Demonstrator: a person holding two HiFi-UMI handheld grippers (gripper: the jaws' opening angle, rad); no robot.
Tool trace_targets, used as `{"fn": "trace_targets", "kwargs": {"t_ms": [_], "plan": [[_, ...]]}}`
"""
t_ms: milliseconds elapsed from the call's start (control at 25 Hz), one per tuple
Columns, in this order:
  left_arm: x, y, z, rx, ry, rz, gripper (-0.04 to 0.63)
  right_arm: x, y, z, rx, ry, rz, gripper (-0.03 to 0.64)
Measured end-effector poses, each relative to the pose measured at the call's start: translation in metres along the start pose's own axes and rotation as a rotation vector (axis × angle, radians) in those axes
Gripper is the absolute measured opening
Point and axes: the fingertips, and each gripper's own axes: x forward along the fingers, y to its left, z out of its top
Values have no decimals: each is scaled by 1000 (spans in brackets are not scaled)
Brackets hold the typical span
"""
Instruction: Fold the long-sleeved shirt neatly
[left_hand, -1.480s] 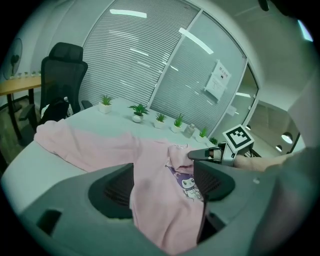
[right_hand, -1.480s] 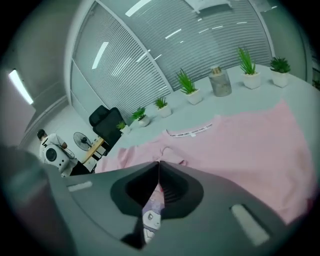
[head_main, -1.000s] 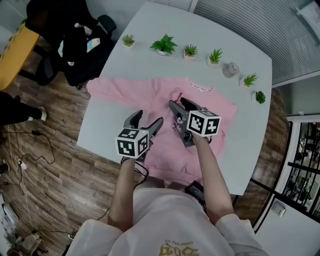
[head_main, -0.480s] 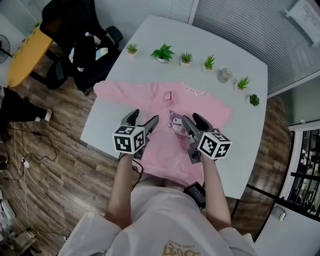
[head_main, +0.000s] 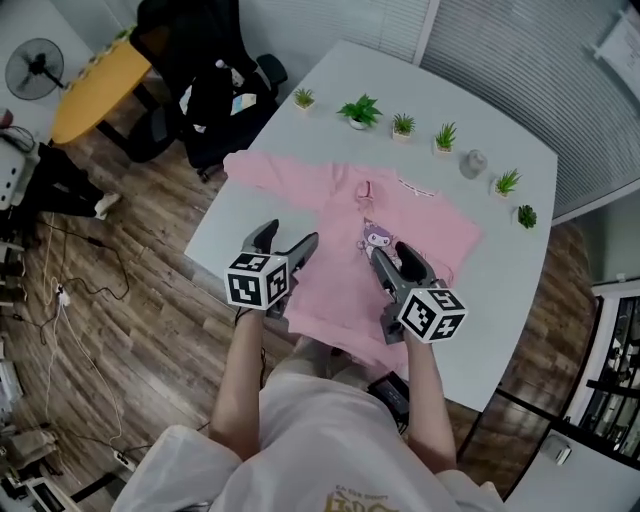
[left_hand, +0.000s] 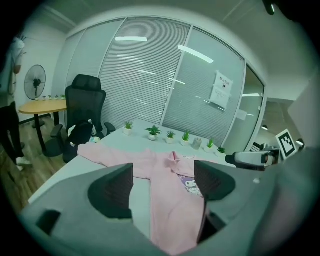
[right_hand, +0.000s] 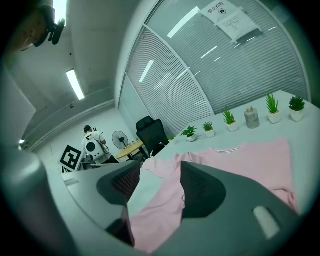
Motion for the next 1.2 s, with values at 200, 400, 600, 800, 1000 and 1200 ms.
{"fn": "trace_targets", "kwargs": {"t_ms": [200,400,600,800,1000,1200], "plan": [[-9,64,17,-44,-50,73,386,13,14,-9,-13,21,-11,250],[5,127,38,-77,-73,65,365,59,20,-13,16,47,-55,249],[33,188,46,-95,-30,47,359,112,29,-16,31,71,-106,249],[52,244,40,-125,21,54,360,146,33,-26,60,89,-149,249],[70,291,34,-154,76,84,350,167,31,-30,78,94,-192,247],[87,332,21,-214,144,98,314,187,36,-33,84,100,-210,245]]}}
